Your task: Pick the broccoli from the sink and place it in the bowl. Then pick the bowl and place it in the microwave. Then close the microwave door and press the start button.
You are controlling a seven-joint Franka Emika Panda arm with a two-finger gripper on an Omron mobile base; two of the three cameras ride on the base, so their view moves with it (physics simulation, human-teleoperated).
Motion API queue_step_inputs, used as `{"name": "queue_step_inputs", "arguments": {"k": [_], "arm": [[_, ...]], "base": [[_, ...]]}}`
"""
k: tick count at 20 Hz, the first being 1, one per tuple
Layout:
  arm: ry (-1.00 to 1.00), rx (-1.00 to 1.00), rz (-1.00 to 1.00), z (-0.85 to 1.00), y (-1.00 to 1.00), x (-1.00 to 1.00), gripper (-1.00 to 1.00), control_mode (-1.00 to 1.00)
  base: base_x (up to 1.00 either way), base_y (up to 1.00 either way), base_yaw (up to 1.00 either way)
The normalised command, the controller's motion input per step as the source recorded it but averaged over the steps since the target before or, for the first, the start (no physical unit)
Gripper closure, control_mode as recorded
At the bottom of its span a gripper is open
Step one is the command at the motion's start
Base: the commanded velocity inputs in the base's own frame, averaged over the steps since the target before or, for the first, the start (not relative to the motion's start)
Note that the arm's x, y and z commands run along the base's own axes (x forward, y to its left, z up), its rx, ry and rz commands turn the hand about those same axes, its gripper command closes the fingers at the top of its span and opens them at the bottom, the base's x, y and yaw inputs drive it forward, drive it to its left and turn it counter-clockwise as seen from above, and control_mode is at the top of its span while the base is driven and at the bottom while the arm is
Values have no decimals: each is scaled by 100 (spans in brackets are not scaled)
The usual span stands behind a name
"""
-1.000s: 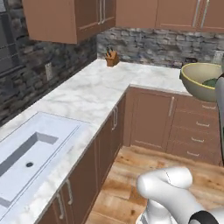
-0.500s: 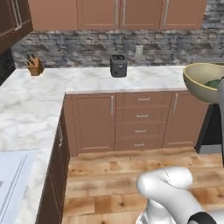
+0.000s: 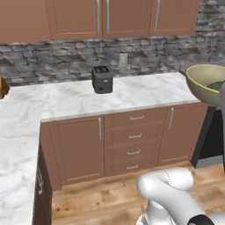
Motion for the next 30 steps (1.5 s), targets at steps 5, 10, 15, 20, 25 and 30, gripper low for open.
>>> {"name": "queue_step_inputs", "arguments": {"k": [5,10,15,20,25,30], "arm": [[0,0,0,0,0,0,100,100],[0,0,0,0,0,0,100,100],[0,0,0,0,0,0,100,100],[0,0,0,0,0,0,100,100],[0,0,0,0,0,0,100,100],[0,0,0,0,0,0,100,100]], "base": [[95,-2,-36],[16,-30,-82],[0,-19,-90],[23,-6,-85],[65,0,-74],[100,11,-48]]}}
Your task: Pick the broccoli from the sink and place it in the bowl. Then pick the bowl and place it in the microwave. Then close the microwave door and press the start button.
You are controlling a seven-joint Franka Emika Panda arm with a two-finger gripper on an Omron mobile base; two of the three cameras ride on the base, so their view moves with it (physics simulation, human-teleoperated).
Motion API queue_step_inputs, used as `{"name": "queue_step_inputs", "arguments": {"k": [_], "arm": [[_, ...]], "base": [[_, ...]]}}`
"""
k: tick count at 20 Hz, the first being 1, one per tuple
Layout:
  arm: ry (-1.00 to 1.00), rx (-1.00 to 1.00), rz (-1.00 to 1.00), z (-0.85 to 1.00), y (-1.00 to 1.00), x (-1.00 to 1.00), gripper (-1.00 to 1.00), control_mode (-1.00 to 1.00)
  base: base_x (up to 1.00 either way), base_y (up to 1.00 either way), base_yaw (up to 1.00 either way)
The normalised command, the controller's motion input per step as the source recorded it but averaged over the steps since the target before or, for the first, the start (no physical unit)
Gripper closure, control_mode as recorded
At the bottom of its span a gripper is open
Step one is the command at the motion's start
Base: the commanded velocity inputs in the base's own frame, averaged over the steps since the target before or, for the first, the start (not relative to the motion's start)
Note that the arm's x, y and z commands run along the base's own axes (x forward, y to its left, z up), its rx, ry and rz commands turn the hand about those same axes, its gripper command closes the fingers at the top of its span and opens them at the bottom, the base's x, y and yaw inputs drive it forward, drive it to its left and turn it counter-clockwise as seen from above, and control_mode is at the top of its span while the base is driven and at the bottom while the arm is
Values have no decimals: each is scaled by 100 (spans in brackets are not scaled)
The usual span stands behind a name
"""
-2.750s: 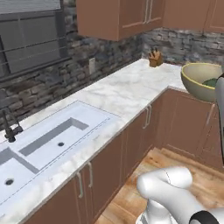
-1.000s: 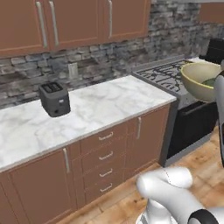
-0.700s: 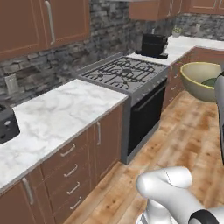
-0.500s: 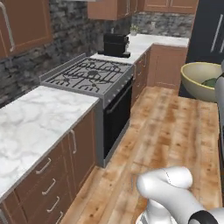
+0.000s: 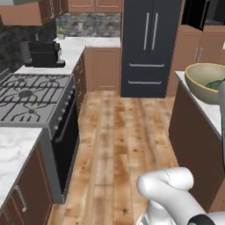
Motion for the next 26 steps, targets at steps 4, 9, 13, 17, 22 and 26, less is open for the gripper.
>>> {"name": "queue_step_inputs", "arguments": {"k": [4,9,13,17,22,26], "arm": [[0,0,0,0,0,0,100,100],[0,0,0,0,0,0,100,100],[0,0,0,0,0,0,100,100],[0,0,0,0,0,0,100,100],[0,0,0,0,0,0,100,100],[0,0,0,0,0,0,100,100]], "base": [[100,14,-22],[100,12,-22],[100,0,-19],[100,0,-18],[100,0,-26],[100,0,-30]]}}
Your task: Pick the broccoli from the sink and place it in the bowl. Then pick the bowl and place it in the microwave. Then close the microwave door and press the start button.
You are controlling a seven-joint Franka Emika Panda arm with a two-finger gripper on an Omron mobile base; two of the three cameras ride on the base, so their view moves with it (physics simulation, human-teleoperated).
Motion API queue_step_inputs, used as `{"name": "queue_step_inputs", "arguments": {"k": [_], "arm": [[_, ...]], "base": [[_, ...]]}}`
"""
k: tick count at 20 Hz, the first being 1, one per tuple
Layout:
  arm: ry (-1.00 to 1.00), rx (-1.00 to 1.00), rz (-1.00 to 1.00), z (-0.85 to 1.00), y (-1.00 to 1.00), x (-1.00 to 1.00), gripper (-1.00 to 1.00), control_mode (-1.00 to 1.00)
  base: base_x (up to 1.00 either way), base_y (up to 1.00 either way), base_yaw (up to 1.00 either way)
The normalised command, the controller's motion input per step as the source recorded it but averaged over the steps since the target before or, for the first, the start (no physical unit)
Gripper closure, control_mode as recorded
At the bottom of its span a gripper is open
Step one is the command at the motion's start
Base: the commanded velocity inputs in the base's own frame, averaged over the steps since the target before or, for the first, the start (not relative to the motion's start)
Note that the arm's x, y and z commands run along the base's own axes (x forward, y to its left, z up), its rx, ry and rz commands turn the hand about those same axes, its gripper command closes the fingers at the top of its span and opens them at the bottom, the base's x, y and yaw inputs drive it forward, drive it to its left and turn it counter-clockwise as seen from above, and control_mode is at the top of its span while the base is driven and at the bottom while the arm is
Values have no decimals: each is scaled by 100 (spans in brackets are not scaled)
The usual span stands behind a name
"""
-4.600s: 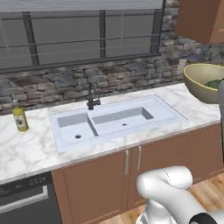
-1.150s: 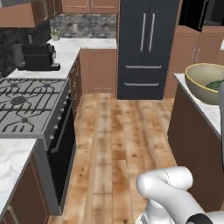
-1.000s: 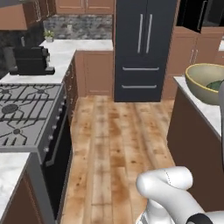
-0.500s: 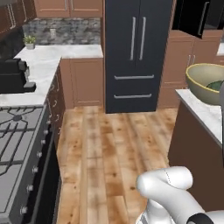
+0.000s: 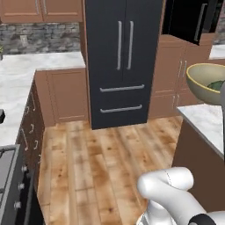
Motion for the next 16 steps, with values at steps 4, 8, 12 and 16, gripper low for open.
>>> {"name": "queue_step_inputs", "arguments": {"k": [4,8,12,16], "arm": [[0,0,0,0,0,0,100,100],[0,0,0,0,0,0,100,100],[0,0,0,0,0,0,100,100],[0,0,0,0,0,0,100,100]], "base": [[100,0,-32],[100,1,-33],[100,0,-37],[100,0,-51]]}}
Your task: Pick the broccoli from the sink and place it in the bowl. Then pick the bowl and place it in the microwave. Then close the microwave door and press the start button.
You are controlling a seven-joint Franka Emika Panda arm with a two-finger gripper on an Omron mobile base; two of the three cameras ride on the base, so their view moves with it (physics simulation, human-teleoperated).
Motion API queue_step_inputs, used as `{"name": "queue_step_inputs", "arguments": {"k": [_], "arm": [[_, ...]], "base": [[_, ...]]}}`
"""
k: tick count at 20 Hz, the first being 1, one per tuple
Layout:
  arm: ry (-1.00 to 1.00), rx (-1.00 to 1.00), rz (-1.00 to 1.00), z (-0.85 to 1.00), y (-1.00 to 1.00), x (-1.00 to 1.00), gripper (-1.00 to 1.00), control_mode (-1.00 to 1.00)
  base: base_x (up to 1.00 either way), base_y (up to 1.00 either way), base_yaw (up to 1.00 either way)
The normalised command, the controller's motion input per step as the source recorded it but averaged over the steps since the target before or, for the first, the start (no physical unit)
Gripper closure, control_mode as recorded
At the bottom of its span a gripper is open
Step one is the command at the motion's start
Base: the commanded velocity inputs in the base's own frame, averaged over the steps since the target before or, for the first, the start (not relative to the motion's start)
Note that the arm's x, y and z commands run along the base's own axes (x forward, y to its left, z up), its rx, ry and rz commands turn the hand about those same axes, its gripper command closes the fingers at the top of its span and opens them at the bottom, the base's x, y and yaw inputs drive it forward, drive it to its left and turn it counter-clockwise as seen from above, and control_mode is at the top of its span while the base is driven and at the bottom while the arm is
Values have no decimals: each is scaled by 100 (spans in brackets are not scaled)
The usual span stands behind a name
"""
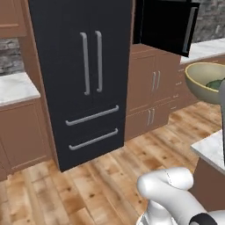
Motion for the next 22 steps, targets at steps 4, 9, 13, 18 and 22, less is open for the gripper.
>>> {"name": "queue_step_inputs", "arguments": {"k": [4,9,13,18,22], "arm": [[0,0,0,0,0,0,100,100],[0,0,0,0,0,0,100,100],[0,0,0,0,0,0,100,100],[0,0,0,0,0,0,100,100],[0,0,0,0,0,0,100,100]], "base": [[100,5,-59],[100,15,-62],[98,10,-65],[58,-2,-63],[38,-6,-57]]}}
